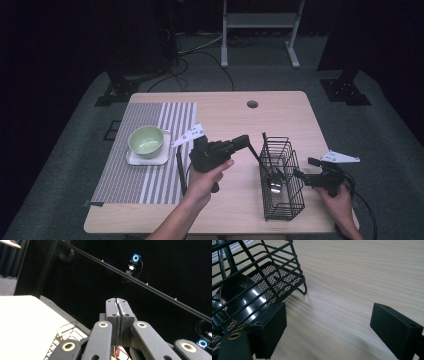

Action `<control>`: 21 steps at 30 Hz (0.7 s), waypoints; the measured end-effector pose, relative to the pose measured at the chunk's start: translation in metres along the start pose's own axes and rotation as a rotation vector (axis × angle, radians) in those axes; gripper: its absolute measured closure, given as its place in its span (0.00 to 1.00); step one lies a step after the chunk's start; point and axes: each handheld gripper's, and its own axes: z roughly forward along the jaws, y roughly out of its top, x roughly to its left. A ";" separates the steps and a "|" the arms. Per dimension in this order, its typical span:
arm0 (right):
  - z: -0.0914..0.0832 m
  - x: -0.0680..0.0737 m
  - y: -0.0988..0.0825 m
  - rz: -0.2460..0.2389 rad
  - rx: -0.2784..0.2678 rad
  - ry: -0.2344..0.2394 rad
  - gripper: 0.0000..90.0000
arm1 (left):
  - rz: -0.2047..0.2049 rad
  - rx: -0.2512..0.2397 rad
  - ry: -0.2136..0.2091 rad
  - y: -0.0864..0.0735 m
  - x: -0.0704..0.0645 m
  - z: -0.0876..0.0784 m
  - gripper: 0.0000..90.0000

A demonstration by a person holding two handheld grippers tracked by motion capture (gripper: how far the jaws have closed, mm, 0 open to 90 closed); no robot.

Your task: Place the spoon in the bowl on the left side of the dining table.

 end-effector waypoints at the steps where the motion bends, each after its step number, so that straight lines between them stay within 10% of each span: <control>1: 0.000 0.000 0.000 -0.001 0.001 0.000 0.14 | 0.000 -0.005 0.001 0.001 0.001 -0.002 0.99; 21: 0.001 0.000 0.000 -0.004 0.007 -0.002 0.14 | -0.004 -0.032 0.049 0.009 0.010 -0.022 0.99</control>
